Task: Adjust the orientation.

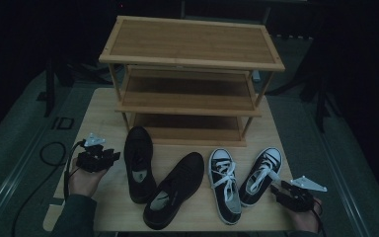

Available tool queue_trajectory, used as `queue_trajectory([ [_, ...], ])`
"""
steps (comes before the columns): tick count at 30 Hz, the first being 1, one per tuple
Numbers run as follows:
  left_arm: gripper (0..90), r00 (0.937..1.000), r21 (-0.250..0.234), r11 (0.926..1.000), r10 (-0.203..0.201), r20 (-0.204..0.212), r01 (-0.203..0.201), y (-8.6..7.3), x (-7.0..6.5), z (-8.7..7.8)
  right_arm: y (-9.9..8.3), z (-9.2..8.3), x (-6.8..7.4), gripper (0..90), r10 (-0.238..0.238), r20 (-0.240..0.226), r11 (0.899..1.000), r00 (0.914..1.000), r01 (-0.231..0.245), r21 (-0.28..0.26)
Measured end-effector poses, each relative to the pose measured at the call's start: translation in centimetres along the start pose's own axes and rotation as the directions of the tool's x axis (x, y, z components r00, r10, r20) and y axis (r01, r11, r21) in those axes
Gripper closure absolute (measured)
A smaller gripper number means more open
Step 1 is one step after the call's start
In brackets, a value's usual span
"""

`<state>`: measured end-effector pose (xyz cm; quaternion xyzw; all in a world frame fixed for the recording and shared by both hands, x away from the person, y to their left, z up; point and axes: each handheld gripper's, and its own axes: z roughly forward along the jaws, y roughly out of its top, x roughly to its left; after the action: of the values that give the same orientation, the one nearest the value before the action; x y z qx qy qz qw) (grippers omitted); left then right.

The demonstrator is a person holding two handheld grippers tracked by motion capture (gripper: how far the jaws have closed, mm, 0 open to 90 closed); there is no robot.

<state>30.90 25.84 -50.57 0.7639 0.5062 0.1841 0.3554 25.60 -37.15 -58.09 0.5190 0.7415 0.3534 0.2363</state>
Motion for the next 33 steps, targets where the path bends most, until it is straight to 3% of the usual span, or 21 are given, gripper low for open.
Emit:
queue_trajectory([
  [7,61.6,0.9993,0.005,0.9997,0.023,0.03,-0.023,1.1,-0.9,-1.2,0.0,0.0,0.0,47.4,0.002,0.002,1.0,1.0,-0.002,0.0],
  [15,60.2,0.9937,0.016,0.9977,0.064,0.092,-0.066,2.1,-2.3,-2.1,0.0,0.0,0.0,47.2,0.004,0.003,1.0,1.0,-0.004,0.0],
  [19,55.9,0.9919,0.007,0.997,0.076,0.101,-0.077,2.8,-3.1,-2.4,0.0,0.0,0.0,47.0,0.005,0.004,1.0,1.0,-0.005,0.001],
  [23,49.9,0.9909,-0.002,0.9956,0.094,0.097,-0.094,3.5,-4.1,-2.6,0.0,0.0,0.0,47.0,0.005,0.004,1.0,1.0,-0.005,0.001],
  [28,47.5,0.9903,0.021,0.9934,0.11,0.084,-0.112,3.7,-4.9,-2.2,0.0,0.0,0.0,46.9,0.005,0.004,1.0,1.0,-0.005,0.001],
  [33,45.9,0.9907,0.082,0.9889,0.119,0.066,-0.124,3.3,-5.1,-1.2,0.0,0.0,0.0,46.8,0.005,0.004,1.0,1.0,-0.005,0.001],
])
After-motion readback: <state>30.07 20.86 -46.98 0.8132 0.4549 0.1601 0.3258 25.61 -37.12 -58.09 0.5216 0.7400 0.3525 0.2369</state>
